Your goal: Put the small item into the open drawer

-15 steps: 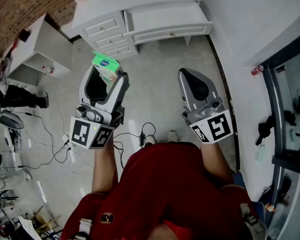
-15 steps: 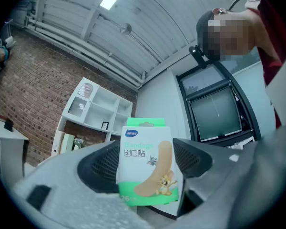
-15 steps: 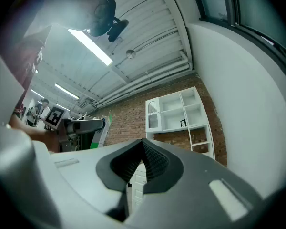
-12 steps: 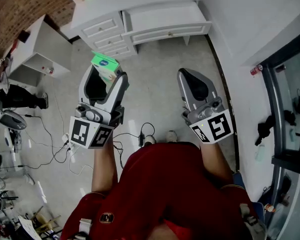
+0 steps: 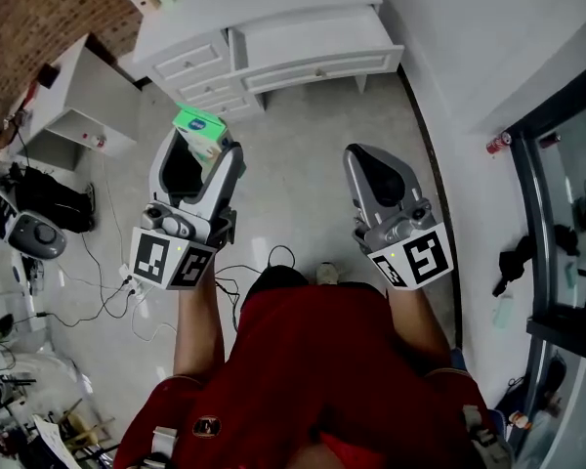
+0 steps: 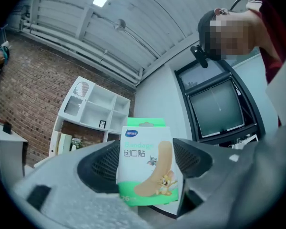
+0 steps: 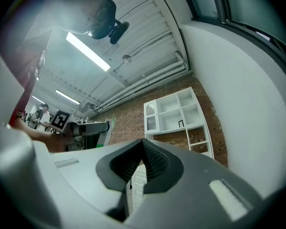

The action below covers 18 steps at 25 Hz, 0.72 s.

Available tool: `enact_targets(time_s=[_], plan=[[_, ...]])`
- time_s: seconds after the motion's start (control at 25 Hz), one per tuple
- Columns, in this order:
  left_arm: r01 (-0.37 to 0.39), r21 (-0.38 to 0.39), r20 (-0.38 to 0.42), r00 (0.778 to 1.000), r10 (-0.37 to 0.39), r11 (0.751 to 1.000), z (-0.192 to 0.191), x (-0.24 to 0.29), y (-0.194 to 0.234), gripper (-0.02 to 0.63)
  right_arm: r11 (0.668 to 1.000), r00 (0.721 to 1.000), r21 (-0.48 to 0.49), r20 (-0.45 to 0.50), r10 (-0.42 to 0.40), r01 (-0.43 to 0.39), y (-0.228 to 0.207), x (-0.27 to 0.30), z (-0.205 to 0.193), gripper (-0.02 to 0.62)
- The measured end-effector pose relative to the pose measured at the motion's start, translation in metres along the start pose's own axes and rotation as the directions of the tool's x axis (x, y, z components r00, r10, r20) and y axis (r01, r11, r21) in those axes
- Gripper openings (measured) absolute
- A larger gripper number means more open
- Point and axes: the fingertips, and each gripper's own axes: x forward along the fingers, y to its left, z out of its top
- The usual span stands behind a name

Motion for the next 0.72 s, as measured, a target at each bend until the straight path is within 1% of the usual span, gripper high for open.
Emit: enact_targets(time_s=[0.2, 0.36, 0.56, 0.72], plan=[[-0.005, 0.02, -0.023, 1.0, 0.006, 1.0, -0.006, 0.021, -0.004, 0.348, 1.0, 1.0, 0.014, 0.01, -0.009, 0.009, -0.026, -0.003, -0.001, 0.012], [-0.007, 0.027, -0.022, 1.0, 0.007, 1.0, -0.01, 0.042, 0.008, 0.348, 1.0, 1.0, 0.005, 0.017, -0.009, 0.009, -0.042, 0.009, -0.002, 0.012], [-0.006, 0.012, -0.015, 1.0, 0.006, 1.0, -0.027, 0.071, 0.036, 0.348, 1.0, 1.0, -0.019, 0.002, -0.022, 0.022, -0.065, 0.031, -0.015, 0.012], [0.004, -0.01, -0.005, 1.0, -0.004, 1.0, -0.045, 0.111, 0.072, 0.348, 0.998, 0.999, -0.041, -0.017, -0.037, 0.036, -0.098, 0.07, -0.03, 0.012]])
